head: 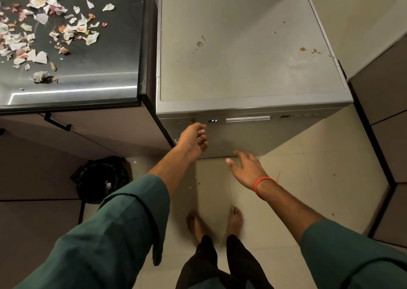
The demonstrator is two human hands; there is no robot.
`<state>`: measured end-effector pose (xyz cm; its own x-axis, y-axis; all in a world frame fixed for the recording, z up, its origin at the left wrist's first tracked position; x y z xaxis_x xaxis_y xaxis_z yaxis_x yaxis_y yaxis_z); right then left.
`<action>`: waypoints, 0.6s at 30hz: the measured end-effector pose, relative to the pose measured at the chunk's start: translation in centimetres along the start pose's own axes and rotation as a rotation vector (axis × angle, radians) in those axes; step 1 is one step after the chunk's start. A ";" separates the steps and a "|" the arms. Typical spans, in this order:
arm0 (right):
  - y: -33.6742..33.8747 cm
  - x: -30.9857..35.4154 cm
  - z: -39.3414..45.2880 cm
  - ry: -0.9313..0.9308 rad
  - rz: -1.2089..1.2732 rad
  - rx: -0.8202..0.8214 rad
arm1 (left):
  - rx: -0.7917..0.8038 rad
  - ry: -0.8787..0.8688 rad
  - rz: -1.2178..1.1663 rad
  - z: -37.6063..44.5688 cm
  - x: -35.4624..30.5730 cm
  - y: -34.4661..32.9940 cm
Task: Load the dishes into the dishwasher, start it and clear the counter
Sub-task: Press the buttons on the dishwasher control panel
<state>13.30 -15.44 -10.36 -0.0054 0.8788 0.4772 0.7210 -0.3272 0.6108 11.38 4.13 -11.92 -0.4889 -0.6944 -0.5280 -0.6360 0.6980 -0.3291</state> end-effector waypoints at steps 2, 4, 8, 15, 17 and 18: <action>0.1 -0.2 0.0 -0.003 0.001 -0.003 | 0.004 0.002 0.003 -0.1 0.0 -0.1; 0.2 -0.3 -0.1 -0.005 0.000 -0.007 | 0.009 0.003 0.021 -0.2 0.2 -0.1; 0.4 -0.1 -0.3 -0.003 -0.007 -0.017 | 0.023 -0.032 0.148 -0.7 0.2 -0.4; 2.3 1.1 -1.2 0.019 -0.072 -0.052 | 0.099 -0.121 0.433 -1.5 -0.2 -2.6; 3.2 0.9 -1.5 0.015 -0.088 -0.070 | 0.103 -0.124 0.494 -1.6 0.5 -3.3; 3.6 0.7 -1.6 0.011 -0.088 -0.074 | 0.109 -0.121 0.510 -1.6 0.9 -3.5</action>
<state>14.77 -16.60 -6.81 -0.0745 0.9015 0.4263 0.6640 -0.2741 0.6957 12.25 0.80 -9.98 -0.6431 -0.2420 -0.7265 -0.2668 0.9601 -0.0837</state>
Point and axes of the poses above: each hand's wrist, its own z-axis towards the middle knuckle, its own y-axis out of the back of the hand, x = y × z, the point moved 8 cm from there along z, towards the middle knuckle, and after that the axes turned 4 degrees about x, right-handed, at the moved point
